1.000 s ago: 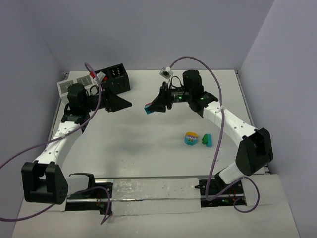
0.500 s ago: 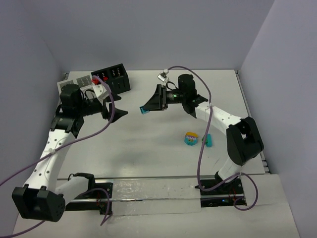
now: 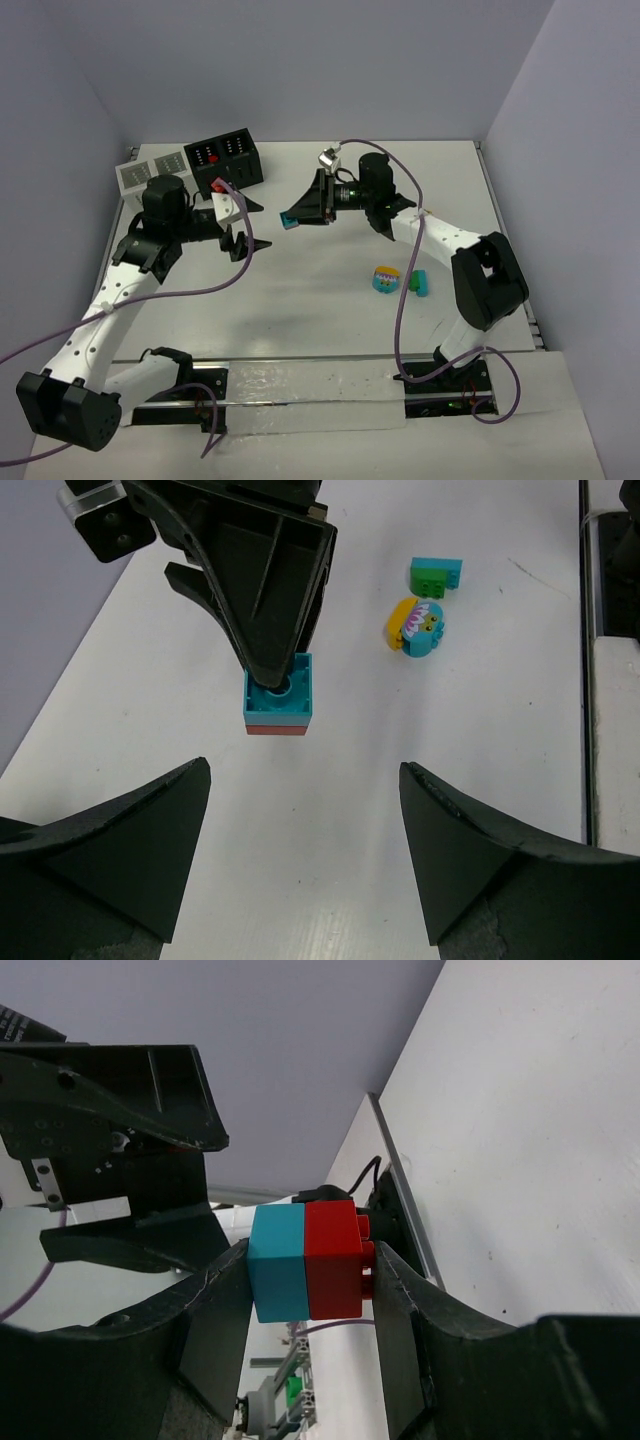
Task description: Sort the legos into containers by color
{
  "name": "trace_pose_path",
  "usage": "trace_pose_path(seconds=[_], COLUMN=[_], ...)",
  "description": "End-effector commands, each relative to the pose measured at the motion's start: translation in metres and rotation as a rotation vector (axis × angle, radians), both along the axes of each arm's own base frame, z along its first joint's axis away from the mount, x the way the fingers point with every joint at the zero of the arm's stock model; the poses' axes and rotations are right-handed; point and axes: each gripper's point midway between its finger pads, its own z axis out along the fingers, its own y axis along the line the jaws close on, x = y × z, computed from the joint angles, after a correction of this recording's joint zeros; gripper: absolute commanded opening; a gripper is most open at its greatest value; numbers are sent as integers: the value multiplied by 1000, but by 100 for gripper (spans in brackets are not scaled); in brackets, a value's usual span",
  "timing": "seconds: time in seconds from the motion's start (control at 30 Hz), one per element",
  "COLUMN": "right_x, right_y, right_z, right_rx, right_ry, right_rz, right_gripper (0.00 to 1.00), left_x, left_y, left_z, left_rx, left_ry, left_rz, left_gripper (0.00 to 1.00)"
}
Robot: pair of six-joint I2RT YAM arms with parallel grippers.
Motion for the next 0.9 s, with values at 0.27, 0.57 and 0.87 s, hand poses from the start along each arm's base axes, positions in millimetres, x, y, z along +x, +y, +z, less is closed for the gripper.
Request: trace_pose_path(seconds=[0.27,0.57,0.87], right_x=[-11,-15,-20], right_y=[10,14,19], right_z=[15,18,23], right_rx=[27,25,37], right_ry=[-65,-76,-70], right_rz=[20,31,47], right_gripper=[11,11,11], left_x=[10,17,24], left_y=[-18,-22,-25], left_z=[-6,-4,-5], left_rx=[51,41,51], left_ry=[-27,-29,-51], left_rz=[6,43,76], left_gripper=[86,79,71])
